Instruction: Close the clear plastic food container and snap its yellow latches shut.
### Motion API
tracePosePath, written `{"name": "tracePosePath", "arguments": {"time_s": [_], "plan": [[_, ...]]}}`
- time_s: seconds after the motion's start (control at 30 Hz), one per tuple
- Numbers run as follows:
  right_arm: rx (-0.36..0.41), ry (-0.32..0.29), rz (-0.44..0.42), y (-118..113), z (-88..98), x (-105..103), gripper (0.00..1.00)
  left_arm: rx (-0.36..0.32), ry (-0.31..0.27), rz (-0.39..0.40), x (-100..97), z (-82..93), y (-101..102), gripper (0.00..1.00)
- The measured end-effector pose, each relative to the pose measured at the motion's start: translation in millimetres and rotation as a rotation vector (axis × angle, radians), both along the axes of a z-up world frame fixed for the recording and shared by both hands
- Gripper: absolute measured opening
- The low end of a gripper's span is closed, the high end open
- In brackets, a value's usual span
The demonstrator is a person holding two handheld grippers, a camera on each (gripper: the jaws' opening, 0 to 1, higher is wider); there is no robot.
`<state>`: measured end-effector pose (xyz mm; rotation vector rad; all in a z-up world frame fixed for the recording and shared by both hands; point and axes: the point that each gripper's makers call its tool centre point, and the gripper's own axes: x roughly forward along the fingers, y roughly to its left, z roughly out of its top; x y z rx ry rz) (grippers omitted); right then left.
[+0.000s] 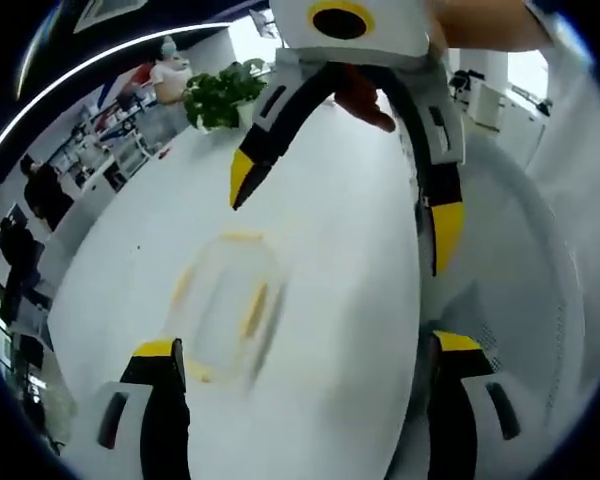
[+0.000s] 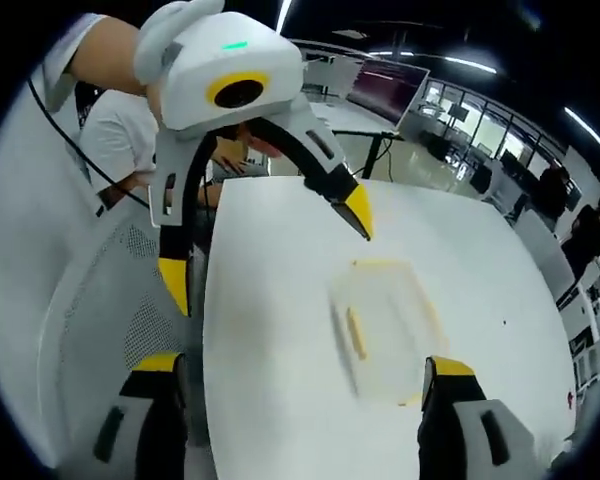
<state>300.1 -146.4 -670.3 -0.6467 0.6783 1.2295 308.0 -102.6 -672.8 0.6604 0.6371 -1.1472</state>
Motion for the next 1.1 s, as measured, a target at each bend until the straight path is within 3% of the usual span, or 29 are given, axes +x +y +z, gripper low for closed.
{"name": "tracePosePath", "arguments": {"time_s": [0.3, 0.5, 0.73, 1.1], "plan": [[0.034, 0.021, -0.037, -6, -3.3, -14, 0.97, -0.025, 0.001, 0.019, -11.6, 1.3, 1, 0.99], [0.076, -0.009, -0.076, -9, 5.5, -17, 0.99, -0.06, 0.013, 0.042, -21.5, 2.6, -1, 0.99], [0.138, 0.028, -0.169, -17, 4.4, -29, 0.99, -0.108, 0.028, 0.065, -34.7, 5.3, -7, 0.99], [0.235, 0.056, -0.238, -21, 8.3, -53, 0.99, -0.189, 0.054, 0.118, -52.3, 8.9, -8, 0.99]]}}
